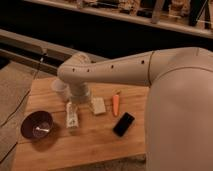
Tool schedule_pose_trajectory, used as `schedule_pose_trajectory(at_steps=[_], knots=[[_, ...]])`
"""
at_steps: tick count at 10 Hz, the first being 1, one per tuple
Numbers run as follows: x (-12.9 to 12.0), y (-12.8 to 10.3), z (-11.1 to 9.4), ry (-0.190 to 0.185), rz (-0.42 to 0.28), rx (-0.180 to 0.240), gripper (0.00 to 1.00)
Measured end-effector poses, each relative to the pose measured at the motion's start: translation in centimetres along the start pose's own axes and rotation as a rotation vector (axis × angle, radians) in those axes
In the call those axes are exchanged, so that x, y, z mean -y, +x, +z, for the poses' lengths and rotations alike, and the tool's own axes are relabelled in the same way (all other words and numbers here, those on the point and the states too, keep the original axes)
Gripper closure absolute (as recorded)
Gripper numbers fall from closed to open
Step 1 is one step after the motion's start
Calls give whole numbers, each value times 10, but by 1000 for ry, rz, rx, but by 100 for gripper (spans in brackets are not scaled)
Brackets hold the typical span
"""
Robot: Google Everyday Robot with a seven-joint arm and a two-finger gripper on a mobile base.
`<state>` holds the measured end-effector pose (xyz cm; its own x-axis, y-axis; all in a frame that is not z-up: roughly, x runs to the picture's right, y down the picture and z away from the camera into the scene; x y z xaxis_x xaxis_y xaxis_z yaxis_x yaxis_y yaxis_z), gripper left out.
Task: Place the eraser in the ceramic cup
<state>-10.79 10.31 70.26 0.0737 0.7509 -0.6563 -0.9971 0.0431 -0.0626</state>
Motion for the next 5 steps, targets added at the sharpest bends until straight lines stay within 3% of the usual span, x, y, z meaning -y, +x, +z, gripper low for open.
schedule_pose_trajectory(at_steps=[5], knots=[[6,-5,6,12,21,-10,35]])
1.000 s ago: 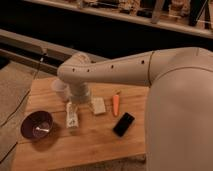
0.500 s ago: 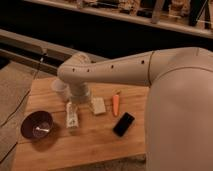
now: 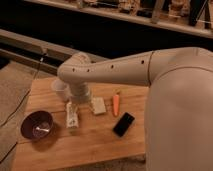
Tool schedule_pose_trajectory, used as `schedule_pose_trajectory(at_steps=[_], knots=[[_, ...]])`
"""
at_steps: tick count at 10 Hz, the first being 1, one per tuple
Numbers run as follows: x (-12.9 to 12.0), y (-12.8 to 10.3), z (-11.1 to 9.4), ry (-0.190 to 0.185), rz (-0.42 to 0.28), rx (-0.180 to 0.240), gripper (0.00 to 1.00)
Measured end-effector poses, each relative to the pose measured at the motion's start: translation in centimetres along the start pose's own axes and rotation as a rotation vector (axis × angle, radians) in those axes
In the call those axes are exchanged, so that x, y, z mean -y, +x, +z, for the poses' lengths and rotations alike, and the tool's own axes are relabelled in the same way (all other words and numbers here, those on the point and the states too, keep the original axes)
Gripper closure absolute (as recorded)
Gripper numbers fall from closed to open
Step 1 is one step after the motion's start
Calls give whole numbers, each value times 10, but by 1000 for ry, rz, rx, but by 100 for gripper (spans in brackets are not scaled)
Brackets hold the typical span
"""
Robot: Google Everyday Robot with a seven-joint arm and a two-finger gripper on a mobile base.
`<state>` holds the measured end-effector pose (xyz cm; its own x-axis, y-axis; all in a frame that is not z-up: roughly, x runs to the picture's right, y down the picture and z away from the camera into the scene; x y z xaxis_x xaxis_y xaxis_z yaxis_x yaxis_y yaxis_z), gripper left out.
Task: Place the eraser in the ceramic cup
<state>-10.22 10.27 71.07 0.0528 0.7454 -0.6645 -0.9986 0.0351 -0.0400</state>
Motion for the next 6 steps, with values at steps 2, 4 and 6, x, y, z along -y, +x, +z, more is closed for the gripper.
schedule_pose_trajectory(at_steps=[2,4,6], knots=[[30,-16,10,52,104,-15,35],[72,-33,19,101,241,-36,35],[101,-40,20,92,351,-39,35]])
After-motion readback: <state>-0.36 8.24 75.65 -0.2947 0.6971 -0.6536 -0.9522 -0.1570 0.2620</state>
